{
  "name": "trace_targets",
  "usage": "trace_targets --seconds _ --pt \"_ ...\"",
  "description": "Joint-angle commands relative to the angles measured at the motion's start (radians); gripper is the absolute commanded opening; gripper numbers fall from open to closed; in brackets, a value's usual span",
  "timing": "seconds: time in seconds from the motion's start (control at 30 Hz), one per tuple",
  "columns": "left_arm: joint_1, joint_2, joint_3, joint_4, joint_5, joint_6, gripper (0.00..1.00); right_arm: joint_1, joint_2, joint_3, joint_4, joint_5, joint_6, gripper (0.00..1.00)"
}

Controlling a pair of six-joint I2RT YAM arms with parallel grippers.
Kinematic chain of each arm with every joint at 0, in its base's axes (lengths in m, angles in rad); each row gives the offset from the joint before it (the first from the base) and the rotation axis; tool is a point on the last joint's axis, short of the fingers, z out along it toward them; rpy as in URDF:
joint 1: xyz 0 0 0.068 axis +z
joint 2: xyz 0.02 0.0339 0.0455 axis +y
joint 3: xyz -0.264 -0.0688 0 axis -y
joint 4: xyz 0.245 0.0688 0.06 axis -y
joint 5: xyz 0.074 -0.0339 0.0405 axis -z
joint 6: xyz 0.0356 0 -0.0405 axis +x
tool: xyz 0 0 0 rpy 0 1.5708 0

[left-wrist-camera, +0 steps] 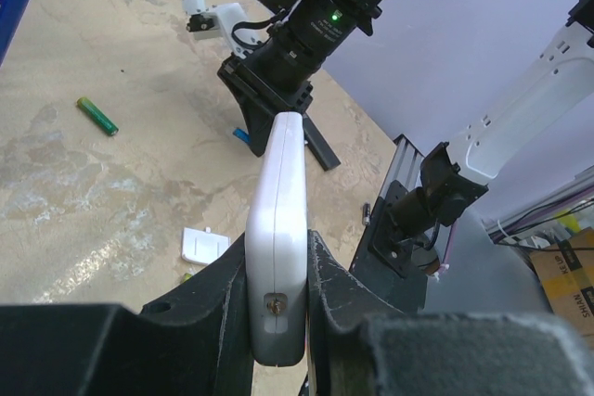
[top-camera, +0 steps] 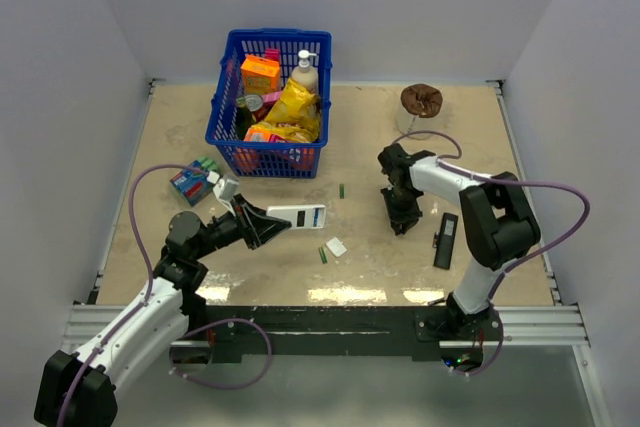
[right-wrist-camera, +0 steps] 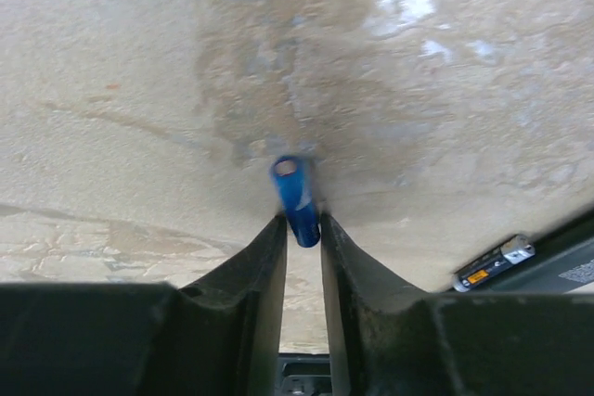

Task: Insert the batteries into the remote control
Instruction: Adjust the battery at the center of the board.

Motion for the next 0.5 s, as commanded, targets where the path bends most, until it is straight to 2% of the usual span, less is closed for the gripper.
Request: trace_targets --seconds 0.0,0.17,0.37,0.47 --pt "-0.004 -0.005 0.052 0.035 -0.002 0.024 0.00 0.074 0.016 0.000 0.045 -0.034 0.058 0.23" --pt "-0.004 -0.002 0.052 0.032 -0.005 0.019 0.00 0.147 0.010 -0.008 0.129 -0.031 0.137 0.13" --pt "-0.004 0.001 0.045 0.025 -0.017 0.016 0.00 0.190 -0.029 -0.060 0.213 0.049 0.221 0.08" --pt "-0.004 0.007 0.026 0.056 -0.025 0.003 0.00 0.213 -0.076 -0.080 0.253 0.060 0.230 0.00"
